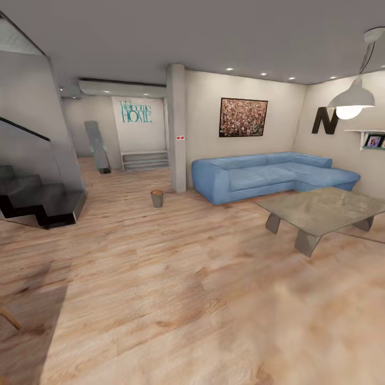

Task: Put the three can of soda from the living room inside the tash can in the kitchen.

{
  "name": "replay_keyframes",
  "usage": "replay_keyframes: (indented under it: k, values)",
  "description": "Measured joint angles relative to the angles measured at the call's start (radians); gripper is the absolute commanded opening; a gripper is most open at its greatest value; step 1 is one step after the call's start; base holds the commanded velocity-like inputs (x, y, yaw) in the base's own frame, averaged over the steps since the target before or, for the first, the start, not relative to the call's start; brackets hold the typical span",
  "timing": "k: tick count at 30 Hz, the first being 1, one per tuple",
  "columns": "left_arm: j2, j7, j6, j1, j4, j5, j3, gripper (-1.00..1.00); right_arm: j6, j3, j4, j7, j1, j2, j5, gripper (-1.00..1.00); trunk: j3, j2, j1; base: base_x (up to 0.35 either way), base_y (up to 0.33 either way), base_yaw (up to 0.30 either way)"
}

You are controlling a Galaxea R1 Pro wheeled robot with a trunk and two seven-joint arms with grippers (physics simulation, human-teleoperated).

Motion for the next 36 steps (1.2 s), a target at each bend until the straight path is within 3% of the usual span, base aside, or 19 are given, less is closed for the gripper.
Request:
replay_keyframes:
  k: [5,23,33,34,35,36]
  values:
    - [-0.019,-0.002,-0.002,0.014,-0.022,0.001,-0.004,1.00,-0.003,-0.004,-0.017,0.002,-0.012,-0.011,-0.005,1.00,0.000,0.000,0.000,0.000,0.000,0.000]
    - [-0.019,-0.002,-0.002,0.014,-0.022,0.001,-0.003,1.00,-0.003,-0.004,-0.017,0.002,-0.012,-0.011,-0.005,1.00,0.000,0.000,0.000,0.000,0.000,0.000]
    - [0.037,-0.039,0.054,0.034,-0.078,0.010,0.007,1.00,0.044,-0.004,-0.074,0.057,-0.070,-0.067,-0.004,1.00,0.000,0.000,0.000,0.000,0.000,0.000]
    - [0.060,-0.099,0.206,0.035,-0.166,0.011,0.007,1.00,0.049,-0.003,-0.117,0.304,-0.103,-0.096,-0.003,1.00,0.000,0.000,0.000,0.000,0.000,0.000]
    - [0.067,-0.139,0.224,0.035,-0.306,0.015,0.008,1.00,0.056,-0.004,-0.295,0.350,-0.108,-0.101,-0.003,1.00,0.000,0.000,0.000,0.000,0.000,0.000]
    - [0.071,-0.187,0.236,0.035,-0.499,0.020,0.009,1.00,0.064,-0.005,-0.493,0.377,-0.112,-0.105,-0.004,1.00,0.000,0.000,0.000,0.000,0.000,0.000]
